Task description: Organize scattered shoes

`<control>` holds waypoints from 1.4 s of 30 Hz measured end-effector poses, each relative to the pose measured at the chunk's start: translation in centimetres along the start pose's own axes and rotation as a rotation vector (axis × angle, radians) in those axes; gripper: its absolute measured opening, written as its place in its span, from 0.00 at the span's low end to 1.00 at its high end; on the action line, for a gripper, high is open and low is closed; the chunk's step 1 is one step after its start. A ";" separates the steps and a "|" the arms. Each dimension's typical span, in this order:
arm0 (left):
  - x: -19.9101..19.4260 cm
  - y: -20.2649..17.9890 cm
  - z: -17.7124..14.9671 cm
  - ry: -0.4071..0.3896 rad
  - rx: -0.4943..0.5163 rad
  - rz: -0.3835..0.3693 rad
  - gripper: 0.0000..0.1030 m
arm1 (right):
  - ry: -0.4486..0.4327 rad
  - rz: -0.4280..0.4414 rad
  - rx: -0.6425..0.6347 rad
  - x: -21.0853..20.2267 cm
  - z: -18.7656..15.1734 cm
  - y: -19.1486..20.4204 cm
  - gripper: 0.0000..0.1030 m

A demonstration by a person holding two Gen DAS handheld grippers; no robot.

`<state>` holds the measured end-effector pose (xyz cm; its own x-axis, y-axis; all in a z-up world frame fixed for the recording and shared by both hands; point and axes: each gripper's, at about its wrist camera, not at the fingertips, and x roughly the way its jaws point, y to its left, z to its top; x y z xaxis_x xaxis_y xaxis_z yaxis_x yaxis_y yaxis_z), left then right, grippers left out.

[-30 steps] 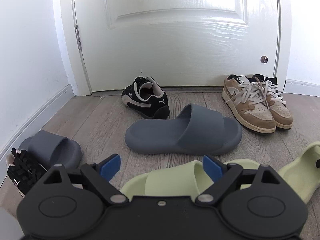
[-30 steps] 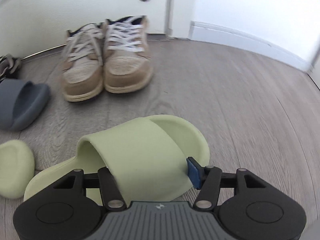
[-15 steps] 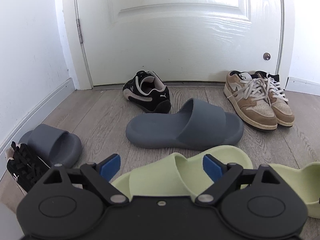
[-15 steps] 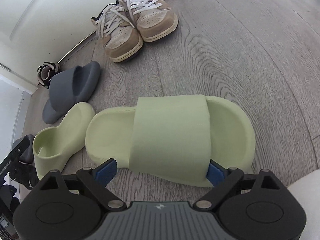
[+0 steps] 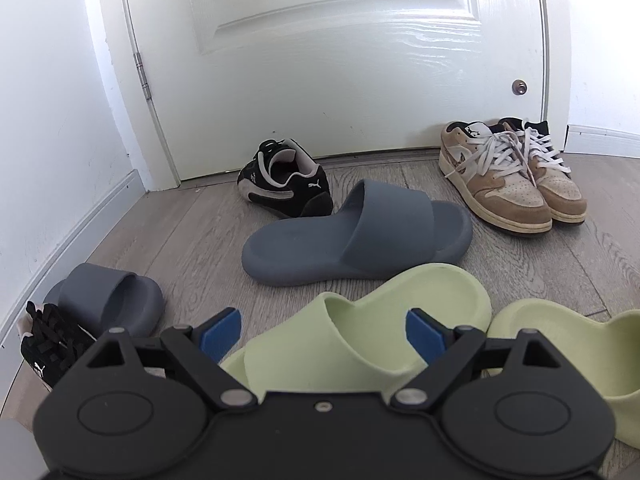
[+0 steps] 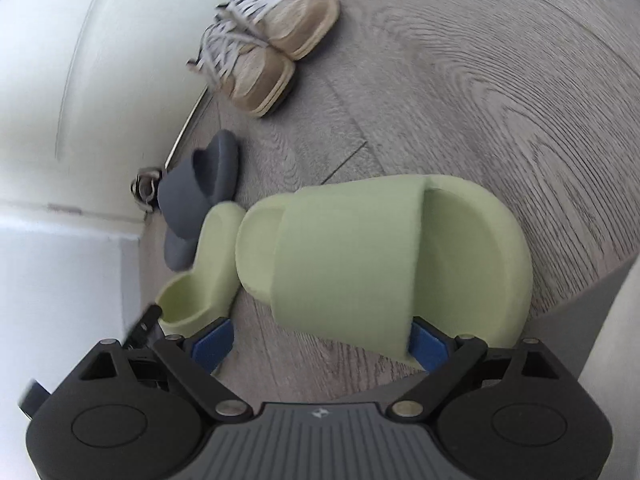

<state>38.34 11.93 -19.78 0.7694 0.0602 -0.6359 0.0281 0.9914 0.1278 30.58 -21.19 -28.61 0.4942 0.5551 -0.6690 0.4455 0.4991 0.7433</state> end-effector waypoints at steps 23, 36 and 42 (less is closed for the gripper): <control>0.1 1.0 0.2 0.010 -0.060 -0.005 0.87 | -0.333 0.101 0.208 -3.8 1.9 -1.8 0.29; -0.2 1.2 0.4 -0.003 -0.076 -0.024 0.87 | -0.637 0.053 0.295 -7.2 3.3 -1.8 0.22; 0.0 1.1 0.3 0.007 -0.071 -0.023 0.87 | -0.647 0.027 0.302 -5.7 2.5 -1.6 0.24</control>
